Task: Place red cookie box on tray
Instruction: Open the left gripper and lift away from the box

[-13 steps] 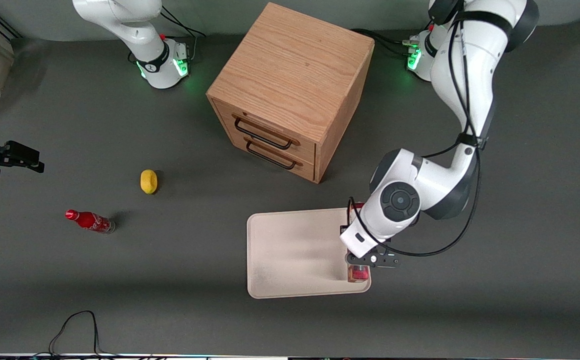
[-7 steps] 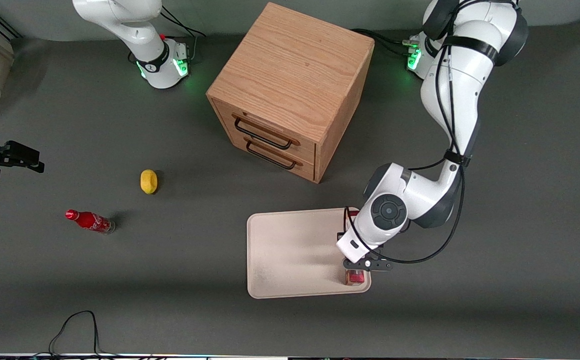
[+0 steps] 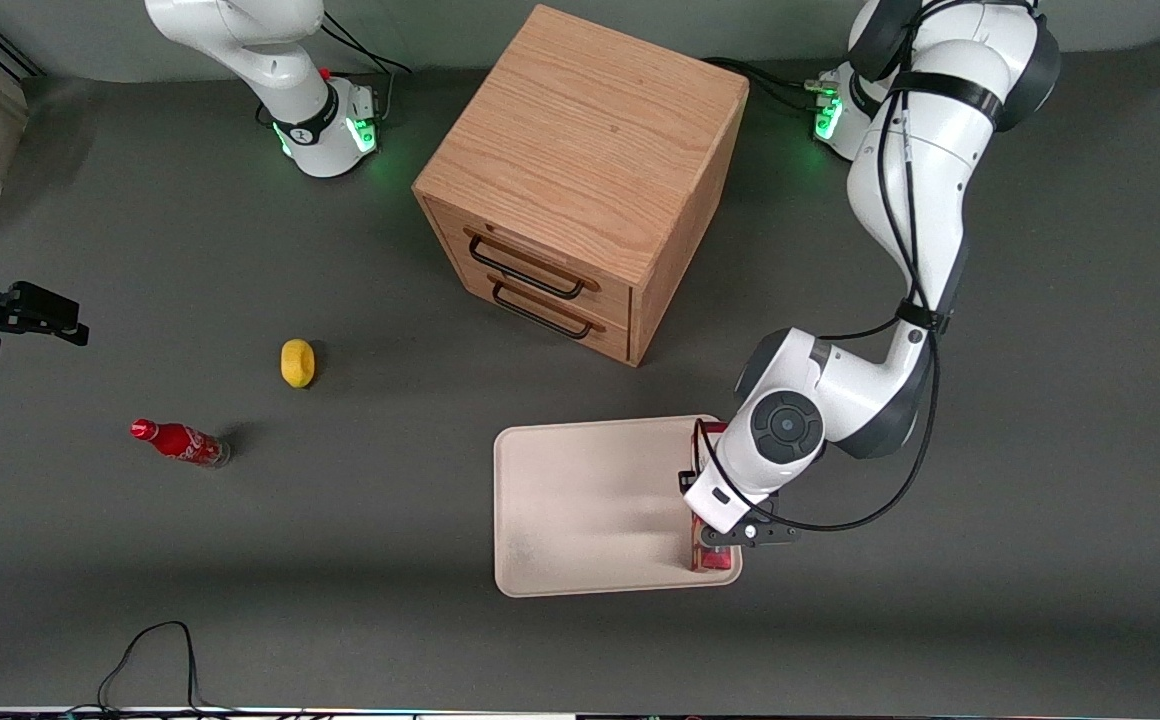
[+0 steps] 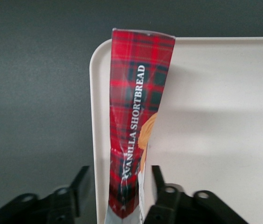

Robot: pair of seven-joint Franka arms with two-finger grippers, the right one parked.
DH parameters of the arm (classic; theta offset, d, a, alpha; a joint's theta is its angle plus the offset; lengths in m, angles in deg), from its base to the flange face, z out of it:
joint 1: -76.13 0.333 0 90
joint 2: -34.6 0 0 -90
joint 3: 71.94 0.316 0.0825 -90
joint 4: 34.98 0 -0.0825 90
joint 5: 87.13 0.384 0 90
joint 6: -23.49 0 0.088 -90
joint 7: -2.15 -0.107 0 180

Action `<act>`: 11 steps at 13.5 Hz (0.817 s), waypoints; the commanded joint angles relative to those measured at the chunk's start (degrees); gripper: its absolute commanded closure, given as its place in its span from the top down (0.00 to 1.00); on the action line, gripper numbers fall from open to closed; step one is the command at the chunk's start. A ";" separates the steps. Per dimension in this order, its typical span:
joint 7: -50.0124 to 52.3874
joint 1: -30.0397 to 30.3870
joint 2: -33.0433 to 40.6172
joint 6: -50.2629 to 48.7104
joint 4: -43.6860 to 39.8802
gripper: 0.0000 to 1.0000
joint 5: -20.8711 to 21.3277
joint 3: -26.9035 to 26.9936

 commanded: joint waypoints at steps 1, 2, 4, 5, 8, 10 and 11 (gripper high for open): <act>2.11 -0.49 4.52 -7.45 -0.37 1.00 0.48 -0.08; 2.20 -0.49 7.07 -11.22 -0.46 1.00 0.39 -0.26; 2.99 -0.66 14.09 -19.66 -0.02 1.00 0.22 -0.35; 2.73 -0.32 17.08 -23.44 -0.02 1.00 -0.57 -0.44; 2.12 1.87 24.56 -33.64 0.24 1.00 -3.21 -0.44; -2.16 4.77 28.26 -38.49 0.42 1.00 -3.65 -0.44; -6.02 6.70 29.66 -40.60 0.51 1.00 -4.00 -0.44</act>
